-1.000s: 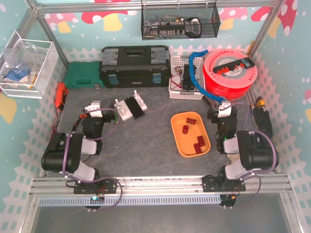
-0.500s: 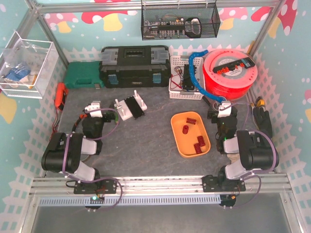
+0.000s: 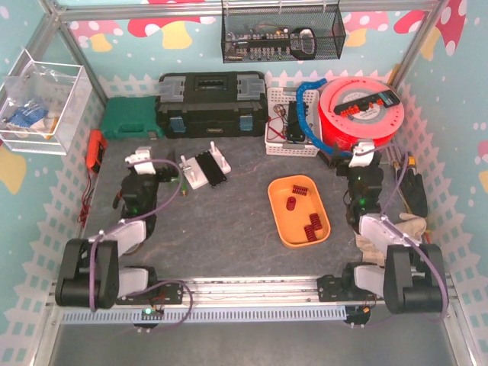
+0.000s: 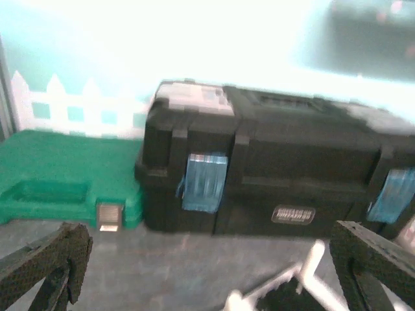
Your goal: Install the large spring
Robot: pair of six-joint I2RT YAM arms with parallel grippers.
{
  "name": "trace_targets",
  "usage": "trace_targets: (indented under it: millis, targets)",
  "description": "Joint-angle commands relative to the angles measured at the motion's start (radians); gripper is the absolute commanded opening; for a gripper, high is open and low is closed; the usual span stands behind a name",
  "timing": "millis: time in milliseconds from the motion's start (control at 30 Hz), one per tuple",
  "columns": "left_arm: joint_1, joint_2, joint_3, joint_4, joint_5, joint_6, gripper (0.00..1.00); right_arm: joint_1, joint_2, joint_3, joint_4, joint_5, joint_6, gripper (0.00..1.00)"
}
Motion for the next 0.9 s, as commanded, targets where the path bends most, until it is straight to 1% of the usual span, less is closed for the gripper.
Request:
trace_targets:
  millis: [0, 133, 200, 267, 333, 433, 533, 667, 733, 800, 867]
  targets:
    - [-0.004, -0.136, 0.166, -0.375, -0.043, -0.158, 0.99, -0.006, -0.079, 0.164, -0.374, -0.018, 0.174, 0.99]
    - [-0.003, -0.209, 0.332, -0.649, 0.020, -0.259, 0.99, -0.006, -0.078, 0.373, -0.715, -0.054, 0.316, 0.99]
    - [-0.003, -0.235, 0.382, -0.745, 0.029, -0.338, 0.99, -0.006, -0.079, 0.418, -0.800, -0.074, 0.377, 0.99]
    - [-0.003, -0.256, 0.412, -0.833, 0.026, -0.433, 0.99, -0.007, -0.108, 0.376, -0.769, -0.144, 0.406, 0.99]
    - [0.001, -0.281, 0.414, -0.898, 0.034, -0.523, 0.99, -0.008, -0.133, 0.325, -0.695, -0.276, 0.409, 0.99]
    - [0.047, -0.318, 0.367, -0.912, 0.164, -0.580, 0.99, -0.007, -0.123, 0.321, -0.688, -0.386, 0.402, 0.99]
    - [0.071, -0.359, 0.302, -0.894, 0.222, -0.636, 0.99, -0.007, -0.085, 0.335, -0.764, -0.385, 0.443, 0.99]
    - [0.072, -0.362, 0.267, -0.906, 0.260, -0.626, 0.99, 0.006, -0.046, 0.323, -0.799, -0.468, 0.497, 0.99]
    - [0.069, -0.342, 0.263, -0.927, 0.265, -0.603, 0.95, 0.044, -0.036, 0.329, -0.828, -0.485, 0.467, 0.99]
    - [0.059, -0.324, 0.262, -0.959, 0.234, -0.581, 0.89, 0.108, -0.037, 0.348, -0.883, -0.437, 0.426, 0.99]
    - [0.039, -0.319, 0.255, -0.986, 0.173, -0.569, 0.83, 0.194, -0.052, 0.354, -0.903, -0.380, 0.387, 0.99]
